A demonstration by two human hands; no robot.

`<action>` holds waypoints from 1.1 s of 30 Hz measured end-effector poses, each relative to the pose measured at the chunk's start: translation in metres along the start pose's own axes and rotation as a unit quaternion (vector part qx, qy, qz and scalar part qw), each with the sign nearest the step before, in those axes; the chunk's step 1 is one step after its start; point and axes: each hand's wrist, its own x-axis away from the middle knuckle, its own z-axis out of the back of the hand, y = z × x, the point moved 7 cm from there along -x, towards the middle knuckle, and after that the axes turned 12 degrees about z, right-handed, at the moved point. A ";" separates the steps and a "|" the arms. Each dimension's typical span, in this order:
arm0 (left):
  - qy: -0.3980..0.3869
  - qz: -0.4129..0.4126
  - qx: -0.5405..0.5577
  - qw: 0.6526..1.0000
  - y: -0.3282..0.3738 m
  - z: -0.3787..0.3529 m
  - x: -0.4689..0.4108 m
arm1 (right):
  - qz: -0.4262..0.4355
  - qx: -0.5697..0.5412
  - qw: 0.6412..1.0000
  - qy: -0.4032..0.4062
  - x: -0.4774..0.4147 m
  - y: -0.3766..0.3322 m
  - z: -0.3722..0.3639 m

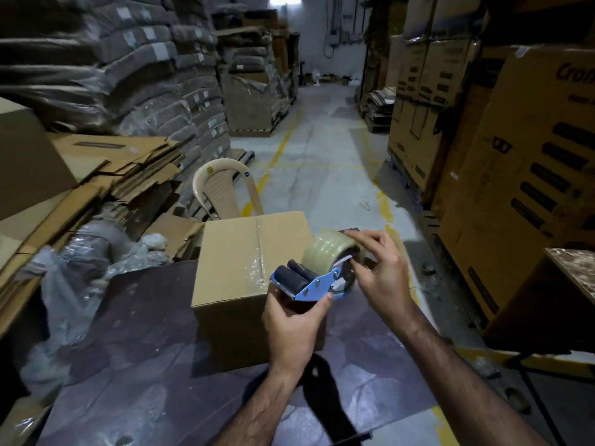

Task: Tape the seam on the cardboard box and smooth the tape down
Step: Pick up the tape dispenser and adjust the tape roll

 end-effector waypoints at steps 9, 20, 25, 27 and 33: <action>0.108 -0.123 -0.020 0.986 0.032 0.054 -0.016 | -0.191 -0.185 0.964 -0.020 -0.012 -0.016 -0.084; 0.143 -0.166 -0.164 0.962 0.030 0.070 -0.030 | -0.357 -0.413 0.833 -0.091 -0.019 -0.035 -0.139; 0.052 -0.115 -0.210 0.970 0.019 0.071 -0.045 | -0.375 -0.425 0.818 -0.094 -0.022 -0.023 -0.143; 0.003 -0.104 -0.227 0.968 0.016 0.073 -0.052 | -0.372 -0.418 0.822 -0.109 -0.025 -0.018 -0.144; -0.065 -0.057 -0.249 0.965 0.012 0.075 -0.071 | -0.377 -0.410 0.820 -0.129 -0.029 -0.009 -0.153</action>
